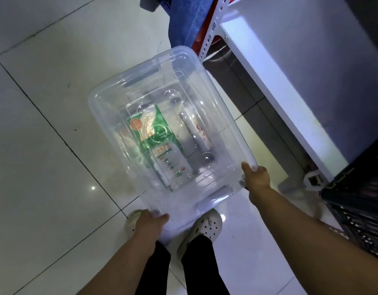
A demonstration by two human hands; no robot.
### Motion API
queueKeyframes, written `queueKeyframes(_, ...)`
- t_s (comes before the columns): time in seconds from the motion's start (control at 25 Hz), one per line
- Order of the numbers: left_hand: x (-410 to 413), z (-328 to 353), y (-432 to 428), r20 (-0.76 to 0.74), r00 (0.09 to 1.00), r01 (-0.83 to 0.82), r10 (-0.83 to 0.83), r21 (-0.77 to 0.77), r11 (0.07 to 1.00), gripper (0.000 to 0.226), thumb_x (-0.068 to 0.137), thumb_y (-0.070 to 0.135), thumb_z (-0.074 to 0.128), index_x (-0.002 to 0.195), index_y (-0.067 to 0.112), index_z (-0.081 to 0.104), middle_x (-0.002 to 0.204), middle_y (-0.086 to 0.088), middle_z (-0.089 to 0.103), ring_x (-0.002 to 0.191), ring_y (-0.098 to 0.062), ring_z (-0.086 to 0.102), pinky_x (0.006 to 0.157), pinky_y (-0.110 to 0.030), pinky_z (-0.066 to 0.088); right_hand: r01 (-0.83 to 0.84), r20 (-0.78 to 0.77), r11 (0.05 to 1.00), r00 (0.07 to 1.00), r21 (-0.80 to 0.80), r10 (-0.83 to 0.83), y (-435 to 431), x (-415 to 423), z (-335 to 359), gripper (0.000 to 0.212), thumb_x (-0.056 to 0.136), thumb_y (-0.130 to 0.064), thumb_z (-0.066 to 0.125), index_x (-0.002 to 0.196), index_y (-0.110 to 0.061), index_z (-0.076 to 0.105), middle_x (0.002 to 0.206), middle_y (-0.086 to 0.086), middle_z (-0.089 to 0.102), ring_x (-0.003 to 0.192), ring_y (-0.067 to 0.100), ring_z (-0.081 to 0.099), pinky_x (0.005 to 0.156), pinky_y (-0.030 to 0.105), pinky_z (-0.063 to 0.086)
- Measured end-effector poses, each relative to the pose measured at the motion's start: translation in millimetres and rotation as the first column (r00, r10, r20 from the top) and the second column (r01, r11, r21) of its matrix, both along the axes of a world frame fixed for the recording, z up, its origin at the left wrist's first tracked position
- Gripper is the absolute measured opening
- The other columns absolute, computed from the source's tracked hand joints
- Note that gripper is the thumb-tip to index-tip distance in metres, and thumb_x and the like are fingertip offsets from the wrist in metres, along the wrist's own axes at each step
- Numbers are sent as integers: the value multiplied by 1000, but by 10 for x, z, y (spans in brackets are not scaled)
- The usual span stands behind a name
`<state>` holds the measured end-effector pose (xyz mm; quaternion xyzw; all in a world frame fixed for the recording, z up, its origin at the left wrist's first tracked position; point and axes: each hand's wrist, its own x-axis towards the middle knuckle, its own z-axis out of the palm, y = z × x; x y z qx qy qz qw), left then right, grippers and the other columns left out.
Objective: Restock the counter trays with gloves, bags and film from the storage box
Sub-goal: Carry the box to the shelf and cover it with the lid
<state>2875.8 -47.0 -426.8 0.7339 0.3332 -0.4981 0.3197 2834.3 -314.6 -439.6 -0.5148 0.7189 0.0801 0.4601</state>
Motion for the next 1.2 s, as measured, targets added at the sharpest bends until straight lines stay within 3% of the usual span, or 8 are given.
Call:
queueKeyframes(0.24, -140, 77, -574, -206, 976, -133, 74, -291, 947, 15, 86, 5, 60, 74, 7, 52, 74, -11, 57, 66, -21, 56, 69, -29, 49, 17, 183, 988, 983, -150, 11, -373, 95, 78, 45, 84, -16, 65, 124, -3, 48, 111, 17, 59, 100, 33, 59, 79, 31, 45)
queueKeyframes(0.32, -90, 165, -694, -237, 967, -3, -92, -372, 928, 23, 89, 6, 55, 67, 11, 53, 67, -8, 58, 58, -18, 54, 56, -26, 47, -27, 188, 993, 981, -113, 48, -409, 20, 109, 43, 85, -12, 65, 124, -7, 49, 116, 14, 60, 103, 31, 59, 82, 33, 47)
queueKeyframes(0.4, 78, 243, -785, 86, 903, 428, -420, -242, 871, 17, 85, 13, 55, 69, 11, 58, 70, -11, 63, 60, -23, 54, 57, -28, 42, -66, 192, 994, 978, -93, 83, -334, -107, 89, 47, 84, -10, 66, 126, -9, 48, 121, 10, 57, 109, 28, 56, 88, 34, 47)
queueKeyframes(0.48, 332, 282, -871, 511, 415, 785, -753, 217, 580, 15, 79, 22, 62, 94, 19, 65, 93, -5, 66, 85, -24, 59, 68, -30, 43, -41, 170, 999, 985, -1, 41, -226, -252, 58, 62, 81, -21, 71, 133, -10, 40, 124, 2, 50, 113, 22, 50, 96, 33, 41)
queueKeyframes(0.56, 618, 204, -975, 573, -56, 834, -817, 477, 278, 60, 73, 31, 73, 128, 25, 51, 133, -11, 52, 125, -32, 44, 95, -42, 40, 67, 157, 975, 982, 213, -101, -107, -353, 8, 73, 73, -36, 75, 130, -14, 35, 120, -2, 47, 109, 17, 49, 97, 32, 38)
queueKeyframes(0.64, 813, 62, -1068, 467, -244, 862, -850, 505, 30, 95, 70, 44, 73, 146, 31, 18, 158, -11, 10, 145, -33, 6, 112, -56, 13, 184, 144, 905, 956, 384, -255, -44, -415, -63, 86, 77, -32, 74, 143, -12, 23, 139, 7, 43, 126, 24, 44, 110, 40, 33)
queueKeyframes(0.84, 833, -245, -1080, 381, -261, 877, -887, 477, -54, 116, 65, 43, 79, 146, 36, -5, 158, -8, -14, 144, -32, -14, 109, -65, 5, 133, 117, 985, 982, 111, -146, 72, -389, -128, 36, 74, -26, 78, 91, -7, 53, 88, 8, 56, 77, 23, 55, 72, 31, 45)
queueKeyframes(1.2, 849, -180, -1035, 454, -286, 868, -844, 496, -28, 105, 69, 46, 74, 147, 35, 5, 160, -7, 0, 145, -32, 0, 108, -59, 17, -91, -177, 973, 983, -211, 54, 291, -200, -87, 28, 82, -24, 66, 97, -2, 57, 106, 15, 50, 103, 37, 53, 83, 41, 45)
